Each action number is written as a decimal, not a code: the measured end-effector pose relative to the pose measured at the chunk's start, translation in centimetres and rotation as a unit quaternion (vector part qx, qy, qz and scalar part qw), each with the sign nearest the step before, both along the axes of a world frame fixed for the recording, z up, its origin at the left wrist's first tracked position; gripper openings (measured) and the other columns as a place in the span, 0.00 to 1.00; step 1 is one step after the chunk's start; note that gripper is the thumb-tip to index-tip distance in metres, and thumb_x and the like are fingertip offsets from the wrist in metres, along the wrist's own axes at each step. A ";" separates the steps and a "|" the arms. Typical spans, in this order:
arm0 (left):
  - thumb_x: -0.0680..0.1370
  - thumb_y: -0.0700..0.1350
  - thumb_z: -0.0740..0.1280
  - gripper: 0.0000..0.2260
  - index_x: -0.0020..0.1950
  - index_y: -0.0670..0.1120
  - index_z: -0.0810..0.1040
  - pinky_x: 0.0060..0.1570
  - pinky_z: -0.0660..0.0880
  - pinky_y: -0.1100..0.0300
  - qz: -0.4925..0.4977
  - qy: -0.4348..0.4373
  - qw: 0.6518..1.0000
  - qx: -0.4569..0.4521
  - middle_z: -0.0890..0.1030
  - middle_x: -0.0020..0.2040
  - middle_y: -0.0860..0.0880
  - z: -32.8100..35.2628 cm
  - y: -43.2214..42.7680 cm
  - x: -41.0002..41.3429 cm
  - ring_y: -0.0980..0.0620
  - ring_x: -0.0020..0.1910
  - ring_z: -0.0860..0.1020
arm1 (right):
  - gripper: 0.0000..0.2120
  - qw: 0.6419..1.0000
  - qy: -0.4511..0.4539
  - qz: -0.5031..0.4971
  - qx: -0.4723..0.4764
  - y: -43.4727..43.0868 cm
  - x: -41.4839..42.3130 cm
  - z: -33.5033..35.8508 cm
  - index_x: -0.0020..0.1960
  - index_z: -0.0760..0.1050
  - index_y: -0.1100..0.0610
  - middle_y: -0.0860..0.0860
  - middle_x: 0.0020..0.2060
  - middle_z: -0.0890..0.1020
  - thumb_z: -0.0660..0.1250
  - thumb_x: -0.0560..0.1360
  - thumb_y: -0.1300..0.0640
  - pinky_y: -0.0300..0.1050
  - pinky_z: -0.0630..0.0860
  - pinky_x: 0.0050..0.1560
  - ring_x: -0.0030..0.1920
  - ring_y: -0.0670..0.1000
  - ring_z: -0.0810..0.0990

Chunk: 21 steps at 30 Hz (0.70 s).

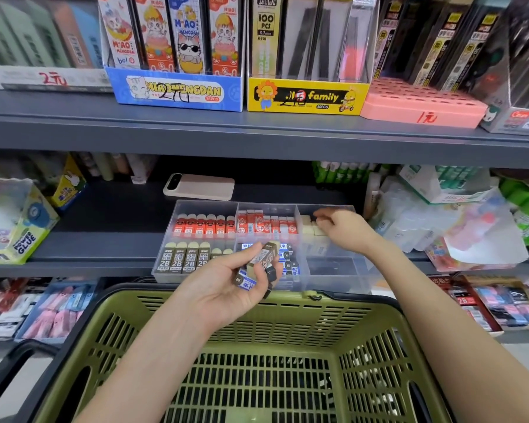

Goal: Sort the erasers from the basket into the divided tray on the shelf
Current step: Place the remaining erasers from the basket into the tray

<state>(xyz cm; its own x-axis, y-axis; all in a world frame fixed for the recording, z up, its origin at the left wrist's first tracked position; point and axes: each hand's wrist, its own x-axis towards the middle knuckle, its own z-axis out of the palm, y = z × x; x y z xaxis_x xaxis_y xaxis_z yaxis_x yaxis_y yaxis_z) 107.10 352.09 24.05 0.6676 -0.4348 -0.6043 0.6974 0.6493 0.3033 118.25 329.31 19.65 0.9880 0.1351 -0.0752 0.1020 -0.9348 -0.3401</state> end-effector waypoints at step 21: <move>0.68 0.36 0.67 0.09 0.42 0.31 0.83 0.21 0.73 0.67 -0.026 -0.036 0.999 -0.014 0.80 0.43 0.35 0.0 0.7 -0.3 0.45 0.37 0.79 | 0.07 0.935 0.016 0.173 0.310 5.7 -9.3 5.0 0.52 0.79 0.54 0.47 0.48 0.82 0.68 0.74 0.58 0.45 0.75 0.46 0.46 0.50 0.78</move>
